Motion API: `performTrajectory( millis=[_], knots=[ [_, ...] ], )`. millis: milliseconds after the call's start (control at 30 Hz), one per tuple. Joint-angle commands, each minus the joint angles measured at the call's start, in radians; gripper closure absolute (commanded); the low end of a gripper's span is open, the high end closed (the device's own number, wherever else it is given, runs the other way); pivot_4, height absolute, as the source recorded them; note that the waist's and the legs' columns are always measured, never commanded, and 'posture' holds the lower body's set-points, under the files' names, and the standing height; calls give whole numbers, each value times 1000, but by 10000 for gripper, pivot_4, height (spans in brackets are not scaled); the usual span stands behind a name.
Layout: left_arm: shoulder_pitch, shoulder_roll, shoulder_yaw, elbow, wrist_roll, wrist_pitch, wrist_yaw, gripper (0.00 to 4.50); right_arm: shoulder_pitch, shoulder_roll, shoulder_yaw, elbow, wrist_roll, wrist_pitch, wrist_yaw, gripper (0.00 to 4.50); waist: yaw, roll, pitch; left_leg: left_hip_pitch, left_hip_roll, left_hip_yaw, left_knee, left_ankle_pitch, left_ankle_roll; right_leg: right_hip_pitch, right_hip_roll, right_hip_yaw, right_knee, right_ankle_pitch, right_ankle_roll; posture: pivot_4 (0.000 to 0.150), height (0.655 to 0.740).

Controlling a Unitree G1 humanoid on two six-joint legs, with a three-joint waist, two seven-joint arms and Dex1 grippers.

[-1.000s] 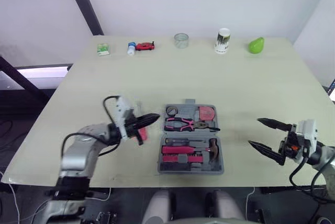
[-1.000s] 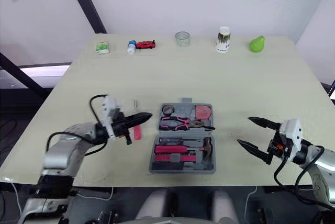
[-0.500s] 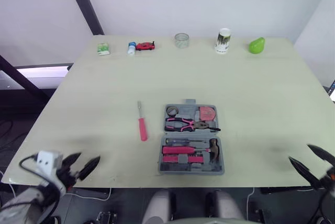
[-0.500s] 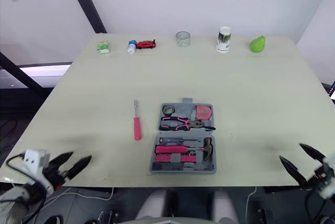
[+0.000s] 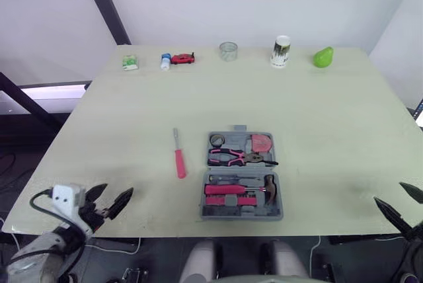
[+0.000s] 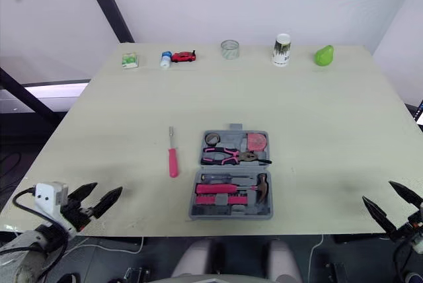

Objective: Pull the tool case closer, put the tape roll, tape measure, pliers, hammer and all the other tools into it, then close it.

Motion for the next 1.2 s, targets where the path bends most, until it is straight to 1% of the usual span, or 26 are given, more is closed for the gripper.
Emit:
performTrajectory(
  millis=[33,133,233,300,367,400,467,500,633,733,833,1033,1167,1200],
  knots=[
    [-103,-59,-49,-163,-24,145,209,709,-34,-28,61,-188,75,95,16,0,2,1,0,0,0,0,0,0,0,0,0,0,0,0,0,1500,7400],
    [-188,-108,-119,-252,-14,264,333,709,-75,-69,131,-308,119,184,52,0,2,0,0,0,0,-1,0,0,0,0,0,-1,1,0,1,1500,7400],
    [-267,-148,-180,-286,-7,361,429,709,-150,-129,186,-353,121,230,92,0,1,0,0,-1,-1,-1,0,0,0,0,0,-2,0,2,4,1500,7400],
    [-318,-165,-217,-283,28,422,504,709,-210,-166,215,-364,126,256,120,0,1,-1,1,-2,-2,-1,0,0,0,0,1,-2,0,3,4,1500,7400],
    [-363,-210,-243,-275,37,460,568,709,-279,-190,238,-373,144,284,140,0,1,-1,1,-1,-2,-1,0,0,0,0,5,-2,0,3,5,1500,7400],
    [-378,-226,-260,-274,41,473,584,709,-307,-197,247,-372,149,292,148,0,2,-1,1,-2,-2,-2,0,0,0,0,6,-3,1,3,4,1500,7400],
    [-394,-230,-321,-265,91,470,602,709,-356,-206,264,-369,150,303,159,0,2,-2,1,-2,-2,-3,0,0,0,0,8,-4,1,3,4,1500,7400],
    [-406,-248,-335,-255,112,481,637,709,-378,-207,273,-367,149,307,164,0,2,-2,1,-2,-2,-3,0,0,0,0,8,-4,1,3,4,1500,7400],
    [-444,-317,-360,-226,175,506,753,709,-437,-204,299,-377,149,329,172,0,2,-3,2,-2,-3,-3,0,0,0,1,10,-6,1,3,5,1500,7400],
    [-450,-360,-366,-216,223,512,822,709,-447,-195,312,-380,140,331,172,0,3,-4,2,-2,-3,-3,0,0,0,1,10,-6,1,3,5,1500,7400],
    [-452,-374,-362,-192,254,501,848,709,-444,-196,315,-378,131,326,176,0,2,-4,2,-2,-3,-2,0,0,0,1,10,-6,1,3,5,1500,7400],
    [-495,-402,-332,-139,273,486,874,709,-437,-195,311,-379,123,318,180,0,2,-4,2,-2,-3,-3,1,0,0,1,10,-6,1,3,5,1500,7400],
    [-513,-406,-346,-110,278,485,858,709,-435,-191,310,-382,120,315,176,0,2,-4,2,-2,-3,-2,1,0,0,1,10,-6,1,3,5,1500,7400],
    [-516,-407,-349,-98,281,480,855,5674,-434,-190,311,-383,119,313,175,0,2,-4,2,-2,-3,-2,1,0,0,1,10,-6,1,3,5,1500,7400]
  ],
)
